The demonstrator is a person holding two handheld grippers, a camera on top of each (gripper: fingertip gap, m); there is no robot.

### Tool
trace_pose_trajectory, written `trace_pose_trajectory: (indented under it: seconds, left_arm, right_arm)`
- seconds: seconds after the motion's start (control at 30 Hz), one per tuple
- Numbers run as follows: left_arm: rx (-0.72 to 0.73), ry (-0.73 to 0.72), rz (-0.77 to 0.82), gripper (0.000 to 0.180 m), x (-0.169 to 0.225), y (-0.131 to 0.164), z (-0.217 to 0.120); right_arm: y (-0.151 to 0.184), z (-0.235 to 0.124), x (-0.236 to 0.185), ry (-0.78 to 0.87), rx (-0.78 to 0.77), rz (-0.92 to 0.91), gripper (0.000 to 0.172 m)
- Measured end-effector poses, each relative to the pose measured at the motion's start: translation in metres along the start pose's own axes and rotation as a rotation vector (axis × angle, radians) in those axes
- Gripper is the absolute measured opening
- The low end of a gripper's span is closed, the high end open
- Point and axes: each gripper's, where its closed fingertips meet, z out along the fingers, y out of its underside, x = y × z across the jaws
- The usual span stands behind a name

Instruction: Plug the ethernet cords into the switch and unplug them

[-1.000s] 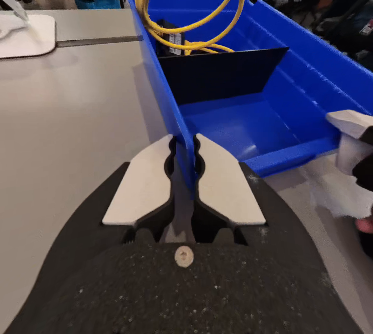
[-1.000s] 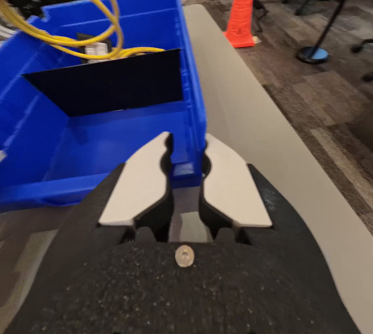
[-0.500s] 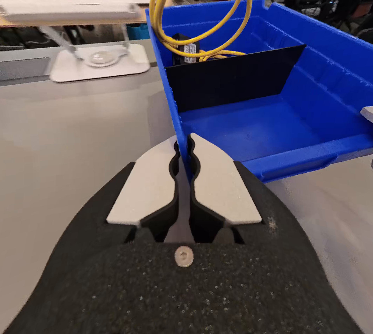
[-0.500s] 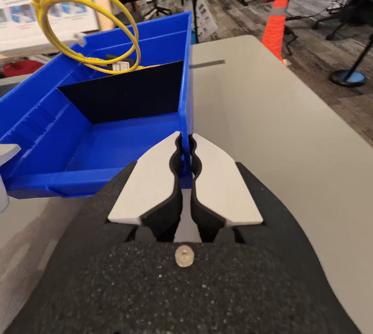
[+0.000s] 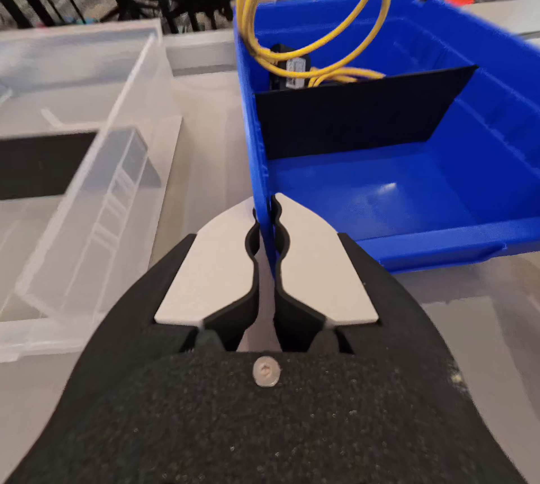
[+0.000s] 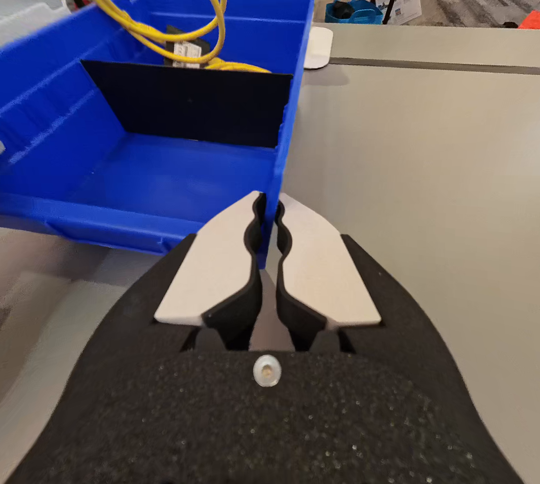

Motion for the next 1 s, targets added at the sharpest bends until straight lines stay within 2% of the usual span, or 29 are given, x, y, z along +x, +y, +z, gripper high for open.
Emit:
trace_pose_trajectory:
  seconds: [0.07, 0.13, 0.17, 0.27, 0.37, 0.5, 0.57, 0.63, 0.7, 0.73, 0.87, 1.0]
  left_arm:
    - [0.044, 0.030, -0.046, 0.004, 0.000, 0.006, 0.000]
    - [0.017, 0.030, -0.020, 0.004, 0.002, 0.011, -0.004]
    - [0.010, 0.028, -0.006, 0.010, 0.003, 0.012, -0.006]
    - [0.020, 0.086, -0.057, 0.032, 0.011, 0.006, -0.016]
    - [0.116, 0.112, -0.116, 0.047, -0.003, -0.015, -0.037]
    - [0.268, 0.020, -0.102, 0.039, -0.066, -0.049, -0.083]
    - [0.236, -0.117, -0.027, 0.039, -0.121, -0.044, -0.103]
    - [0.176, -0.188, -0.027, 0.044, -0.179, -0.026, -0.115]
    - [0.083, -0.177, -0.092, 0.066, -0.228, 0.001, -0.113]
    - [0.042, -0.165, -0.136, 0.068, -0.249, 0.014, -0.110]
    - [-0.001, -0.053, -0.268, 0.069, -0.290, 0.036, -0.083]
    - [-0.009, -0.073, -0.194, 0.058, -0.304, 0.027, -0.050]
  right_arm:
    - [0.006, 0.002, -0.004, -0.056, -0.033, -0.010, 0.008]
    - [0.001, -0.005, -0.007, -0.146, 0.009, -0.034, 0.013]
    - [-0.005, -0.011, -0.005, -0.175, 0.056, -0.060, 0.012]
    - [-0.014, -0.034, 0.003, -0.253, 0.128, -0.157, 0.024]
    - [-0.012, -0.058, 0.019, -0.284, 0.168, -0.231, 0.026]
    - [-0.007, -0.072, 0.040, -0.281, 0.209, -0.282, 0.023]
    - [-0.006, -0.071, 0.045, -0.285, 0.207, -0.247, 0.019]
    - [-0.007, -0.070, 0.042, -0.315, 0.209, -0.213, 0.018]
    - [-0.005, -0.067, 0.040, -0.317, 0.200, -0.217, 0.017]
    - [-0.005, -0.065, 0.037, -0.317, 0.198, -0.226, 0.016]
    - [-0.002, -0.064, 0.021, -0.354, 0.189, -0.231, 0.016]
    - [0.005, -0.067, 0.001, -0.383, 0.178, -0.270, 0.016]
